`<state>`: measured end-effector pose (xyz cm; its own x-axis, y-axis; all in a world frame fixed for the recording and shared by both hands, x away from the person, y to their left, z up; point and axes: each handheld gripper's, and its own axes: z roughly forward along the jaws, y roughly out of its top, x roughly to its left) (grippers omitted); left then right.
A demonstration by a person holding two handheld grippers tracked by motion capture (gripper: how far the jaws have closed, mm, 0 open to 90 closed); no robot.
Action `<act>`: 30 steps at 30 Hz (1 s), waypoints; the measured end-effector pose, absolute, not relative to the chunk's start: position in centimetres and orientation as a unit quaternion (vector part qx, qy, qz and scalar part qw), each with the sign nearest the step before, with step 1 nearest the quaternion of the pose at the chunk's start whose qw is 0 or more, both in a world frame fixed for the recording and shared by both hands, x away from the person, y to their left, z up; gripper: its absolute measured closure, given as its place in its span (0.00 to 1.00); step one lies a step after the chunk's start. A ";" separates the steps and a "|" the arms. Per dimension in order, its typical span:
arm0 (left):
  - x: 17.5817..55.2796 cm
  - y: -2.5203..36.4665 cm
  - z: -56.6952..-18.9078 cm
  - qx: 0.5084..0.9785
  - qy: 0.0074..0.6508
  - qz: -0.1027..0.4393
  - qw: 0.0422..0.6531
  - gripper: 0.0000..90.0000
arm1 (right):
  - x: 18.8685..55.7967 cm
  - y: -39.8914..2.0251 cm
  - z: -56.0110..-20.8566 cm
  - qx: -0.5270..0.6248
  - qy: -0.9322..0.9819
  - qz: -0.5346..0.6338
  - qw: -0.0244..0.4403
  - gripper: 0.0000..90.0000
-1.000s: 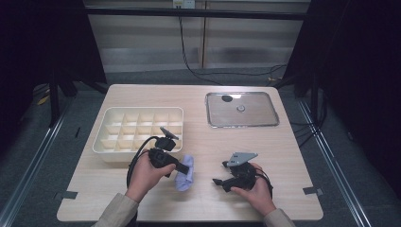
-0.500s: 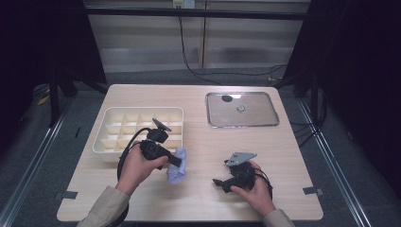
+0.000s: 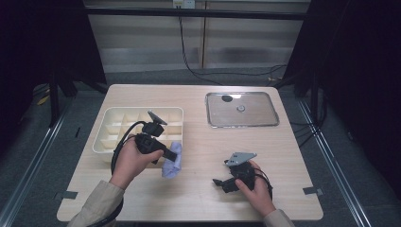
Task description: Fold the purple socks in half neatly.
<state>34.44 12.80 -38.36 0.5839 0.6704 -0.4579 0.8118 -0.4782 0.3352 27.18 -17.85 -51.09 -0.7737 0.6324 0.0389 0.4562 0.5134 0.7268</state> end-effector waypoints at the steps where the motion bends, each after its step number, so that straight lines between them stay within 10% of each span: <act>1: 34.5 12.8 -38.2 0.850 0.436 -0.133 0.263 0.83 | 27.2 -17.9 -51.1 0.316 0.862 0.378 0.116 0.15; 30: 36.9 13.7 -35.7 0.844 0.454 -0.123 0.259 0.83 | 27.2 -17.8 -51.1 0.312 0.864 0.378 0.118 0.15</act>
